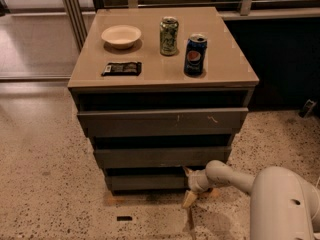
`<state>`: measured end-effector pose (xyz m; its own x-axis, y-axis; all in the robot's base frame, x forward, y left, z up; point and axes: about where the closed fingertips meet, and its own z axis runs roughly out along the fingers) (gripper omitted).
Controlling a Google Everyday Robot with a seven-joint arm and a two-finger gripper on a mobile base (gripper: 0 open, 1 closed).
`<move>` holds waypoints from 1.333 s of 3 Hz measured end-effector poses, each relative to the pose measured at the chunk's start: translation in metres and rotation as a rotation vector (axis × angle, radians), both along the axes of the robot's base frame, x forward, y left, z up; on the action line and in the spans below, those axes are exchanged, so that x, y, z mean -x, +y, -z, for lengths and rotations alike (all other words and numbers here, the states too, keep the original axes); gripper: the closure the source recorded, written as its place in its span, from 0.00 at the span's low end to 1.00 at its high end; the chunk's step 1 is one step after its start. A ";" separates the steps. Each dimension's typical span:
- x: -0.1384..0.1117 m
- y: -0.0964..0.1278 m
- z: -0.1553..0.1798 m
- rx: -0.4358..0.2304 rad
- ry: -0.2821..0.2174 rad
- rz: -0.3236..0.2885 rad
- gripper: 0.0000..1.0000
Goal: Open bottom drawer
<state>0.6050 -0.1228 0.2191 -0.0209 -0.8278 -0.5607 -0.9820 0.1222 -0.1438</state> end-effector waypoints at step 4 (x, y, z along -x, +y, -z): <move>-0.030 0.009 0.050 0.006 0.046 0.019 0.00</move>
Offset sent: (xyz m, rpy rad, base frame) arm 0.0344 0.0027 -0.0290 0.0022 0.0075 -0.0207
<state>0.6353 -0.1138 0.1696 -0.0621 -0.8304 -0.5537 -0.9851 0.1401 -0.0997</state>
